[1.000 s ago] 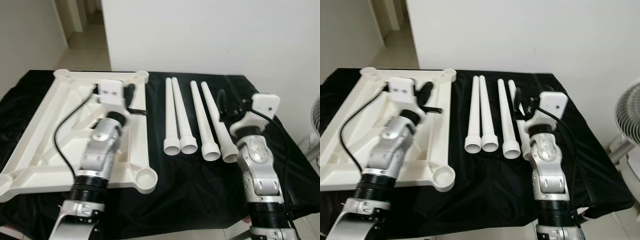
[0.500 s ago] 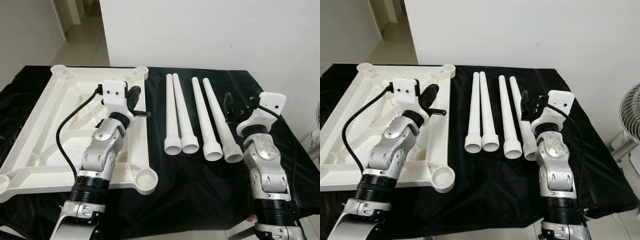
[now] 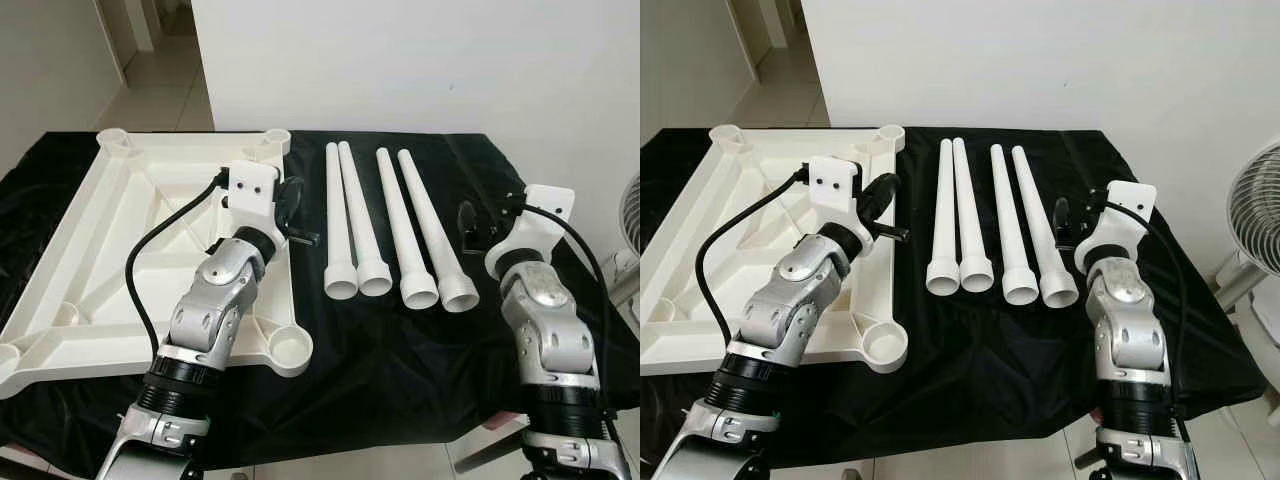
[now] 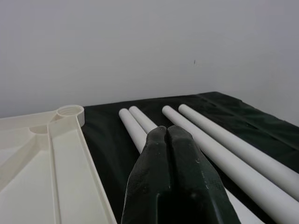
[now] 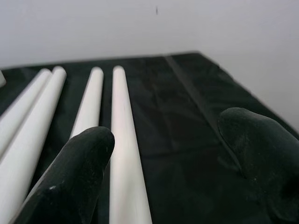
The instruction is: Building children table
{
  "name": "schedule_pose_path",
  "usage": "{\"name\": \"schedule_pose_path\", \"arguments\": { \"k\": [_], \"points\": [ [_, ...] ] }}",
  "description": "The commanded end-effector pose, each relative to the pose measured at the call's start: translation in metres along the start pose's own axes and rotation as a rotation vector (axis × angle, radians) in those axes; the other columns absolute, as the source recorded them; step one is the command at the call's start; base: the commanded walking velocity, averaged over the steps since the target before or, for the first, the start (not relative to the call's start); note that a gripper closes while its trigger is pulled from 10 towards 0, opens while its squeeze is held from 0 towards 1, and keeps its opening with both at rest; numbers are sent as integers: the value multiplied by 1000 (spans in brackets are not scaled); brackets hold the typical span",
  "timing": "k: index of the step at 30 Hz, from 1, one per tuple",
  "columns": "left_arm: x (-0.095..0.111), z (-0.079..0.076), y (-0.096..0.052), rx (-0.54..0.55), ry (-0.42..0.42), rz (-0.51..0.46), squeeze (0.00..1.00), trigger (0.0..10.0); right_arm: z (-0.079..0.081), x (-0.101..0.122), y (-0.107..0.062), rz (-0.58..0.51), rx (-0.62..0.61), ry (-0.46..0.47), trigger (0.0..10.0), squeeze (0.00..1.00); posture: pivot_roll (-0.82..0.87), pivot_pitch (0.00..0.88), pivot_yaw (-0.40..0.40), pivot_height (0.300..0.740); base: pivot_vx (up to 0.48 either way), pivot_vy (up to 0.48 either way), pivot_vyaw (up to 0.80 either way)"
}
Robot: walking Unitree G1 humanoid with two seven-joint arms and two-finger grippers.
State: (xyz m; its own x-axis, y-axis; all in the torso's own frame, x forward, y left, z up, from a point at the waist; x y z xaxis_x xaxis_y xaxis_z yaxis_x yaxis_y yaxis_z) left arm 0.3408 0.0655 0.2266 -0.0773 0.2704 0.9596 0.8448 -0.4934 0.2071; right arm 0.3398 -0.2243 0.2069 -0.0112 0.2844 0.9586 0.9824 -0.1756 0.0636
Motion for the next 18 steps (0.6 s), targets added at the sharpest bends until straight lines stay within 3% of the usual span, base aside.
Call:
{"name": "schedule_pose_path", "arguments": {
  "k": [1, 10, 15, 18],
  "points": [
    [-6, -18, -4, -216, 2, 66, 0, 10000, -1, -10, 2, 73, -5, 11, 10000, 0, -21, 108, 12, 740, 0, 0, 0],
    [-6, -27, -8, -250, -15, 88, 0, 10000, 5, -32, -1, 257, 97, 56, 10000, 0, -16, 125, 14, 740, 0, 0, 0],
    [-7, -33, -13, -270, -20, 118, 0, 10000, 6, -36, 3, 365, 228, 157, 10000, 0, -11, 133, 12, 740, 0, 0, 0],
    [-7, -36, -15, -287, -8, 122, 0, 10000, 4, -35, 6, 386, 243, 179, 10000, 0, -11, 133, 12, 740, 0, 0, 0]
  ]
}}
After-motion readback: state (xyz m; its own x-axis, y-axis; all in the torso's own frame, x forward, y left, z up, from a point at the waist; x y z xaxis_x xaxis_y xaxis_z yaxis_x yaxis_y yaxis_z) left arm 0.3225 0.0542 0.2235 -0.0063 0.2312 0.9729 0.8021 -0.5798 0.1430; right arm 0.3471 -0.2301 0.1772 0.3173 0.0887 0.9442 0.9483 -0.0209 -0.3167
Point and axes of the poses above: a point about 5 cm out from each wrist's last joint towards the gripper, its own y axis pointing out of the wrist towards the gripper, its own x axis along the axis of the wrist's last joint, z = x × y, the point moved 2 cm from there along y, pointing out of the wrist towards the gripper, and after that the axes turned 10 degrees about -y, right-handed, at the moved point
